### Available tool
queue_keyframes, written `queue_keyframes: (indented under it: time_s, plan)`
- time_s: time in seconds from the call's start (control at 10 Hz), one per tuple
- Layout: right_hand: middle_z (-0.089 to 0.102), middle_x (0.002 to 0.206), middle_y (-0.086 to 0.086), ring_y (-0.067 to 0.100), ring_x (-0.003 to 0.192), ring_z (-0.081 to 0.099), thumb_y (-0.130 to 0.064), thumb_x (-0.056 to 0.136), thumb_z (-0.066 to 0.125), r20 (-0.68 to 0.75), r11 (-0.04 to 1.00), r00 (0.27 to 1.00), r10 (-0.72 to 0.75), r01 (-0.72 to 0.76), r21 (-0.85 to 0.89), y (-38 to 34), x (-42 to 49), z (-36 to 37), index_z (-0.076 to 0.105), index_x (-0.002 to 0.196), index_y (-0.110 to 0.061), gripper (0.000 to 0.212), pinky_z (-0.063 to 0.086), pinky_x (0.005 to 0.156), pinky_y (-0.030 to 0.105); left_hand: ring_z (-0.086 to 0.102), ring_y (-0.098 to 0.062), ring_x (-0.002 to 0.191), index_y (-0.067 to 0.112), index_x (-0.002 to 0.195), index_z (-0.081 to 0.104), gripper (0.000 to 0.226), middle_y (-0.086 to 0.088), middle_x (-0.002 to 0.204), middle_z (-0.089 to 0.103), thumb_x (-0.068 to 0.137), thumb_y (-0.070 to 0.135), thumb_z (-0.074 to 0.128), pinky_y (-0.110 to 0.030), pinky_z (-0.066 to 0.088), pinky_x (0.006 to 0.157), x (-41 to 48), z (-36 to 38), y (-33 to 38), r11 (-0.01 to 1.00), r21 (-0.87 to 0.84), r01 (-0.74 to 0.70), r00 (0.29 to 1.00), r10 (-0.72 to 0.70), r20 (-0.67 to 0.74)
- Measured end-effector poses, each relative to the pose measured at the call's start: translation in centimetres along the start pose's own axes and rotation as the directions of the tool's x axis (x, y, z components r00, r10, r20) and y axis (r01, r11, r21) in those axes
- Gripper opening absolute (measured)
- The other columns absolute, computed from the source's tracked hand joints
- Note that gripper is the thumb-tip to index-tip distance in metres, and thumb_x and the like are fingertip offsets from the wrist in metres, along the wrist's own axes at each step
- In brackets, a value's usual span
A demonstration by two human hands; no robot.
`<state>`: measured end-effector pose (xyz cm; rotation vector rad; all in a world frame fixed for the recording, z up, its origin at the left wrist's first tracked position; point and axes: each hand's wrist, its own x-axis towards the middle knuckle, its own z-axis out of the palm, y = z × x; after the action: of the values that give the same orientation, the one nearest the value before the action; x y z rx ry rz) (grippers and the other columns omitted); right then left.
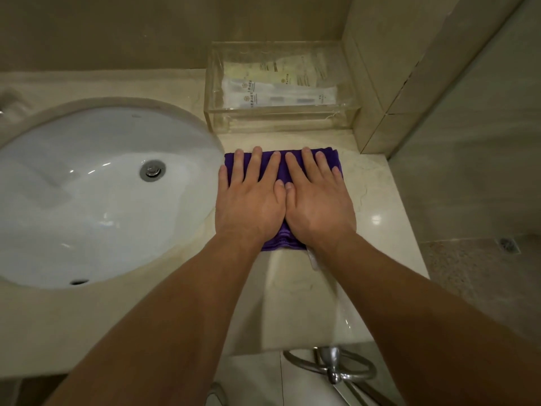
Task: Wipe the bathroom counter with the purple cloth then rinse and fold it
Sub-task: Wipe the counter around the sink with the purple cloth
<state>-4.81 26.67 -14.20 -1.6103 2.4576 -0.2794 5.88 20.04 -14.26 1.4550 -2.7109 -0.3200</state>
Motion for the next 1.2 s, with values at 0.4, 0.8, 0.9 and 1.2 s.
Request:
queue_keyframes:
  time_s: [0.4, 0.8, 0.9, 1.2]
  plan:
    - [-0.005, 0.167, -0.002, 0.016, 0.153, -0.009, -0.041, 0.105, 0.014, 0.043, 0.999, 0.998, -0.039, 0.04, -0.004, 0.1, -6.4, 0.2, 0.001, 0.159, -0.029, 0.057, -0.002, 0.124, 0.039, -0.007, -0.025, 0.152, 0.033, 0.156, 0.003, 0.056, 0.001, 0.166, 0.0, 0.101, 0.042, 0.012, -0.048, -0.001, 0.122, -6.6, 0.8, 1.0, 0.999, 0.02, 0.035, 0.999, -0.035, -0.019]
    - [-0.006, 0.167, -0.003, 0.015, 0.153, -0.01, -0.041, 0.106, 0.014, 0.049, 0.999, 0.998, -0.035, 0.035, 0.007, 2.6, -12.0, -0.4, 0.001, 0.159, -0.03, 0.056, -0.004, 0.124, 0.038, -0.011, -0.025, 0.151, 0.034, 0.156, -0.002, 0.056, 0.0, 0.166, -0.005, 0.101, 0.042, 0.01, -0.049, -0.003, 0.122, -11.4, 1.5, 4.6, 0.998, 0.037, 0.047, 0.999, -0.047, 0.014]
    - [-0.005, 0.167, -0.003, 0.016, 0.153, -0.009, -0.041, 0.106, 0.014, 0.046, 0.999, 0.998, -0.034, 0.034, 0.007, 3.1, -13.1, -0.5, 0.002, 0.159, -0.029, 0.056, -0.004, 0.124, 0.038, -0.011, -0.025, 0.151, 0.034, 0.156, -0.002, 0.057, 0.001, 0.166, -0.006, 0.101, 0.043, 0.01, -0.049, -0.003, 0.122, -12.3, 1.6, 5.4, 0.998, 0.033, 0.048, 0.999, -0.048, 0.019]
    - [-0.005, 0.167, -0.004, 0.014, 0.152, -0.01, -0.04, 0.105, 0.013, 0.055, 0.999, 0.998, -0.033, 0.033, 0.012, 6.0, -16.2, -1.3, 0.001, 0.159, -0.03, 0.055, -0.003, 0.124, 0.038, -0.013, -0.026, 0.151, 0.032, 0.156, -0.005, 0.058, 0.0, 0.165, -0.009, 0.1, 0.044, 0.009, -0.05, -0.003, 0.121, -14.7, 2.3, 8.8, 0.998, 0.047, 0.046, 0.998, -0.048, 0.038]
